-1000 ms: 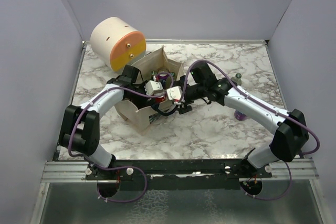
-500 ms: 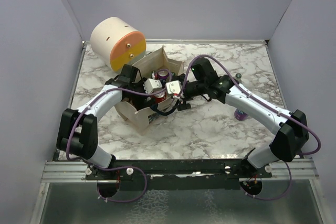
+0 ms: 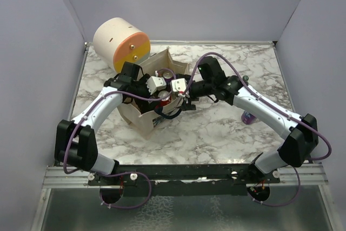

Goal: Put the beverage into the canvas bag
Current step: Place the drink in the canvas bag, then pick up the drink from the center of the board.

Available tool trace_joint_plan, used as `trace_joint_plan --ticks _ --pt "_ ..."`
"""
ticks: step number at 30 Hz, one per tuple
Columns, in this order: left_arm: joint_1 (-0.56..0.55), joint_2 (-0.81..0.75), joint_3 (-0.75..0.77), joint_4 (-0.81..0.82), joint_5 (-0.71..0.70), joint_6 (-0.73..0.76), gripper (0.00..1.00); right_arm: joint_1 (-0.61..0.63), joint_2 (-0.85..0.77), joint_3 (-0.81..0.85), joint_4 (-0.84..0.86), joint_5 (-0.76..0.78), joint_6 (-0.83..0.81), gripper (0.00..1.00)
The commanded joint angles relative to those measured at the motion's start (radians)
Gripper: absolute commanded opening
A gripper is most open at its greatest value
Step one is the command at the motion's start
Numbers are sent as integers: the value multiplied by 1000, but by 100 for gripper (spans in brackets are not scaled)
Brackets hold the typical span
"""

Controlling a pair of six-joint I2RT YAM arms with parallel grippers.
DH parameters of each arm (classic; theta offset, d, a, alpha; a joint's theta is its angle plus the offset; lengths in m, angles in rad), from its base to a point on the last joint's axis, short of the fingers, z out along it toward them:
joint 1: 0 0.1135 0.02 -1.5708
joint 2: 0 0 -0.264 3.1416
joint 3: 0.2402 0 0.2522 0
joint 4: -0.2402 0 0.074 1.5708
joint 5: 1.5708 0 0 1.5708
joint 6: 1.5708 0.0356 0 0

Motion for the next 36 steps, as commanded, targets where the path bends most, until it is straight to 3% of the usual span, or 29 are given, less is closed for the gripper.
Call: trace_joint_plan --ticks 1,13,19,27,36 --pt "-2 -68 73 -105 4 12 99 4 -44 61 26 29 102 86" --pt "-1 -115 354 -284 4 -52 99 -26 -121 129 108 224 490 88" --pt "-1 -57 527 -217 -96 -243 99 -290 -118 167 105 327 713 90" --pt "3 20 654 -191 -245 -363 97 -584 -33 180 -68 418 735 89" --pt "44 151 835 -295 -242 -459 95 -731 54 116 -145 453 617 81"
